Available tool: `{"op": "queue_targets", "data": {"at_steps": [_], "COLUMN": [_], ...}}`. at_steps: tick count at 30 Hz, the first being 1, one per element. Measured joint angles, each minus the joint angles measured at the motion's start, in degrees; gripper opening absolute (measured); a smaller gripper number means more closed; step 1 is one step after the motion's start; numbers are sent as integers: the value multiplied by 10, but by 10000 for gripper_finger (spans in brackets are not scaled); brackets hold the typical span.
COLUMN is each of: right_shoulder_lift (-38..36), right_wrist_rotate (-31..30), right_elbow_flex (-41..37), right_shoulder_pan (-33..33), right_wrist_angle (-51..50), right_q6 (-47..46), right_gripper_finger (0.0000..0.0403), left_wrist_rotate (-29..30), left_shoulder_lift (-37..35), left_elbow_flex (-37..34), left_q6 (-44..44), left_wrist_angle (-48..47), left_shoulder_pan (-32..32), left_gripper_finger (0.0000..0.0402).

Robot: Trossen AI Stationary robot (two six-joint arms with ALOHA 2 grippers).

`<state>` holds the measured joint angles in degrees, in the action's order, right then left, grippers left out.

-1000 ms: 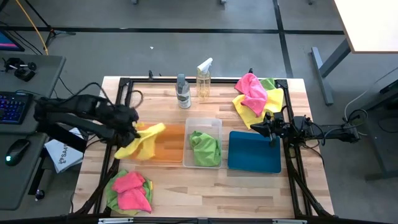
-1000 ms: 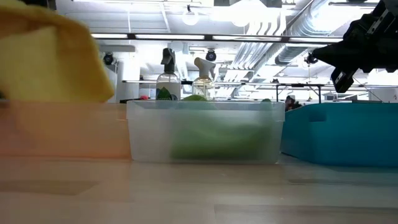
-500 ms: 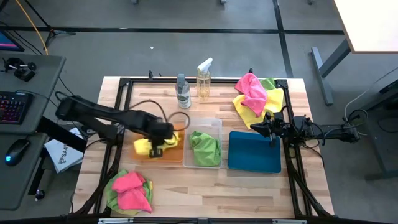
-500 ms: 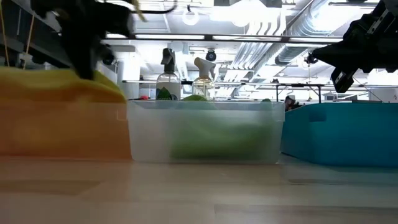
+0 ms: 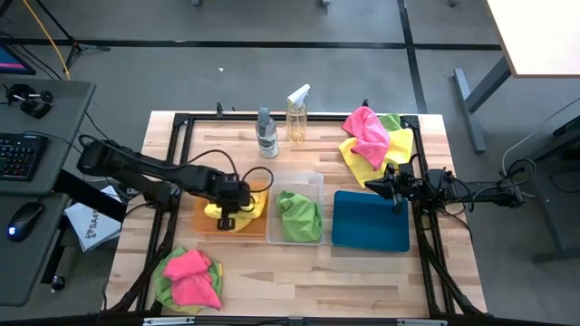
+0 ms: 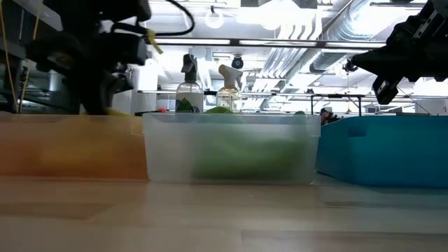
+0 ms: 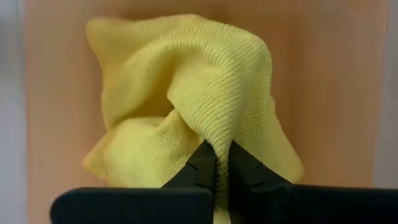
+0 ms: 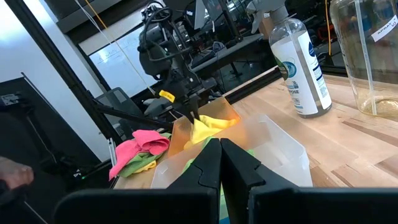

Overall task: Sort microfiber towel by color & place in baskets
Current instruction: Put the top left yellow microfiber cloth into the orange bin, then put the top pink microfiber cloth into the blue bin

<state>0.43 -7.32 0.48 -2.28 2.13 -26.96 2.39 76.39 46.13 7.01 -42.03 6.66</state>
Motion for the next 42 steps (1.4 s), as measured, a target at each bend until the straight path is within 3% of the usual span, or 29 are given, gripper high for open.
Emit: {"op": "queue_targets", "data": {"at_steps": [9, 21, 24, 29, 31, 34, 38, 42], "right_shoulder_lift": [0, -1, 0, 0, 0, 0, -1, 1], "right_wrist_rotate": [0, 0, 0, -6, -29, -71, -229, -384], "right_elbow_flex": [0, 0, 0, 0, 0, 0, 0, 4], "right_shoulder_pan": [0, 0, 0, 0, 0, 0, 0, 2], "right_wrist_angle": [0, 0, 0, 0, 7, 43, 121, 148], "right_q6": [0, 0, 0, 3, -15, -161, -350, -361], "right_gripper_finger": [0, 0, 0, 0, 0, 0, 0, 0], "left_wrist_rotate": [-6, -100, -78, -39, -22, 7, 54, 101], "left_shoulder_lift": [-34, -65, -91, -137, -152, -170, -187, -194], "left_elbow_flex": [17, 101, 110, 111, 111, 111, 111, 111], "left_q6": [29, -1, 25, 127, 172, 207, 236, 242], "left_wrist_angle": [-19, -85, -12, 202, 262, 325, 369, 383], "left_shoulder_pan": [-19, -26, -43, -87, -101, -115, -128, -139], "left_gripper_finger": [46, 176, 198, 208, 209, 209, 209, 209]}}
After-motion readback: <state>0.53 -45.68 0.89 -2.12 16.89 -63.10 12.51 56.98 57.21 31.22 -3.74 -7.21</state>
